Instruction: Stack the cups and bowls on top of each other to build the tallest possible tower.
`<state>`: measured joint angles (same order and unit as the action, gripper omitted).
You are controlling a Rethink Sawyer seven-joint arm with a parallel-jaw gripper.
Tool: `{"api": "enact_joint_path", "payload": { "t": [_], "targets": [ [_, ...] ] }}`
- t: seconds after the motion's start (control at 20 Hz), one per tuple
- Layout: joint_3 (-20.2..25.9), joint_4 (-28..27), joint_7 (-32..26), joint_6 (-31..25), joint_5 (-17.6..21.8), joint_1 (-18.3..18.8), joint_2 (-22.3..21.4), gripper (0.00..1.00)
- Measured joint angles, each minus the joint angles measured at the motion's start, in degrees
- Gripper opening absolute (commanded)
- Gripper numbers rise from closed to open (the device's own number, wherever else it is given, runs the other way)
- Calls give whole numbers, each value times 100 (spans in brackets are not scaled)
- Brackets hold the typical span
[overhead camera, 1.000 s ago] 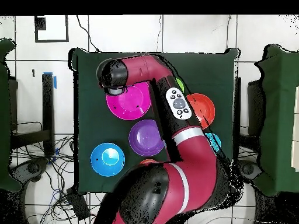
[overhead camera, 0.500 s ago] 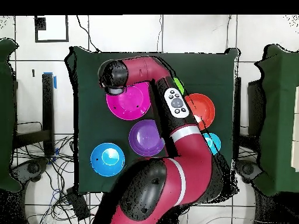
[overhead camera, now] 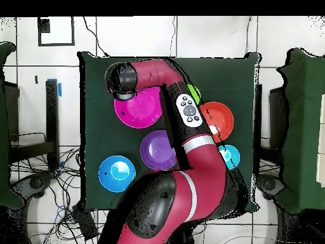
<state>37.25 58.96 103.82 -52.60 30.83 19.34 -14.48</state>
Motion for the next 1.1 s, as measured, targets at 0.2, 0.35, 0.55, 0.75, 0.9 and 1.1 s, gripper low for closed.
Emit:
{"api": "enact_joint_path", "payload": {
  "t": [0.2,0.35,0.55,0.75,0.9,1.1],
  "targets": [
    [1,-139,-140,0,10,-49,29,100],
    [0,-223,-207,-1,14,-88,47,100],
    [0,-327,-258,-15,20,-140,70,100],
    [0,-411,-300,-21,20,-189,84,100],
    [0,-447,-300,-21,19,-198,91,100],
    [0,-464,-300,-21,19,-198,93,100]
  ]
}}
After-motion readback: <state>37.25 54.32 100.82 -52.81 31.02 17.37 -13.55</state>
